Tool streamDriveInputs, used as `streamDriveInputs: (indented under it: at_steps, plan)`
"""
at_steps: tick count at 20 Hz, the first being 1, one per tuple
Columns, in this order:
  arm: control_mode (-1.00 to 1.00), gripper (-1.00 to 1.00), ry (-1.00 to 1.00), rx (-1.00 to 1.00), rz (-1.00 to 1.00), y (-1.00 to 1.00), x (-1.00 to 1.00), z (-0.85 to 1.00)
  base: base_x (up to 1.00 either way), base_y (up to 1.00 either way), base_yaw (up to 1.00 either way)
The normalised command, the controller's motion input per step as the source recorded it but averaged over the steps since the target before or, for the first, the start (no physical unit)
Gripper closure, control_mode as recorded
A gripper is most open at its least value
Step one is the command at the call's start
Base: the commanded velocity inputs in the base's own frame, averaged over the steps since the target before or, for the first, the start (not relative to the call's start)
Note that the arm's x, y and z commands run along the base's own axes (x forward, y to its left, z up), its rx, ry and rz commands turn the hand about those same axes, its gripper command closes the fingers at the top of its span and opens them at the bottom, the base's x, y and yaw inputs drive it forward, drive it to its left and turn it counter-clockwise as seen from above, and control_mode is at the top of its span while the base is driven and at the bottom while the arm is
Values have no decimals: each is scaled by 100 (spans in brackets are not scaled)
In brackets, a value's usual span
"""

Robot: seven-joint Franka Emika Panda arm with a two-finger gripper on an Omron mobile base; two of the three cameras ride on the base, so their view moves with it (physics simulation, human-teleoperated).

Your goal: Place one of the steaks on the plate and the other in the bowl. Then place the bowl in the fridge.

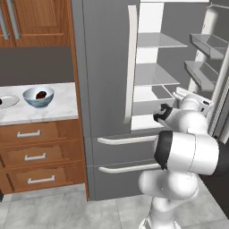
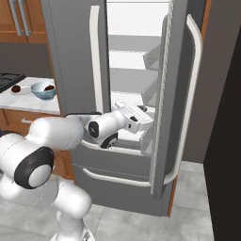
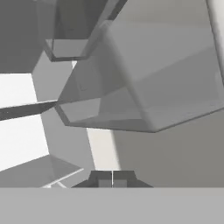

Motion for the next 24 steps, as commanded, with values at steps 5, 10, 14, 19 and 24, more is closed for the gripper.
streamDriveInputs:
  at_steps: [5,10,14,19,24]
  plan:
    - [-100,100,13,9,0,-68,88,0,0,0,0]
    - [-100,100,13,12,0,-81,67,0,0,0,0]
    - [-100,100,9,13,0,-92,54,0,0,0,0]
    - [-100,100,-1,14,0,-89,10,0,0,0,0]
    - [-100,100,-18,0,0,15,-37,0,0,0,0]
